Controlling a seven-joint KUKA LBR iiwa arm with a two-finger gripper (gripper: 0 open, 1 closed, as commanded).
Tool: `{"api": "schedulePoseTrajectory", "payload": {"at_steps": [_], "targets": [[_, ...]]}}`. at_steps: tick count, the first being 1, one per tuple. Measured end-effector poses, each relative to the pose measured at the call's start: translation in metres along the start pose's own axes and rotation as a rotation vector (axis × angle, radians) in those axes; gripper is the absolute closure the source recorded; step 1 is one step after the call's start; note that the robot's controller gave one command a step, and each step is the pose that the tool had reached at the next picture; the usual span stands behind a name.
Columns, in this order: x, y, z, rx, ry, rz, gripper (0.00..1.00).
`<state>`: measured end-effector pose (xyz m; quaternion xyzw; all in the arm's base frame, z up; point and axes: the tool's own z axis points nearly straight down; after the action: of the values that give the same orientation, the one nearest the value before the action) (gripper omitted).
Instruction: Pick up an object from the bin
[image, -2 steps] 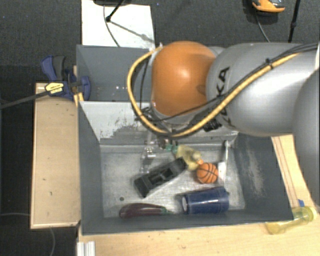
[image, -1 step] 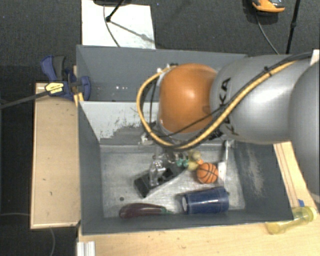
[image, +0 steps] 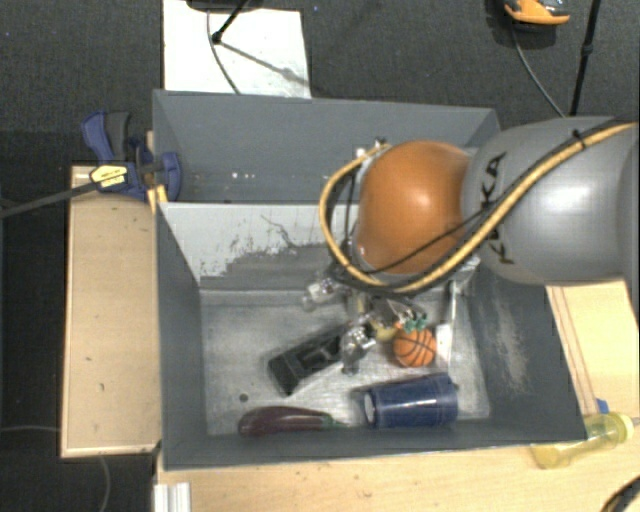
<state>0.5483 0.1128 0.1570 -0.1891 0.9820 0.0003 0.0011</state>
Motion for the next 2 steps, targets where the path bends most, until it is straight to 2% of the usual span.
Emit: {"api": "schedulePoseTrajectory", "payload": {"at_steps": [1, 2], "targets": [[0.014, -0.006, 0.028, 0.000, 0.003, 0.063, 0.00], [-0.008, -0.009, 0.072, 0.001, -0.002, -0.030, 0.00]]}}
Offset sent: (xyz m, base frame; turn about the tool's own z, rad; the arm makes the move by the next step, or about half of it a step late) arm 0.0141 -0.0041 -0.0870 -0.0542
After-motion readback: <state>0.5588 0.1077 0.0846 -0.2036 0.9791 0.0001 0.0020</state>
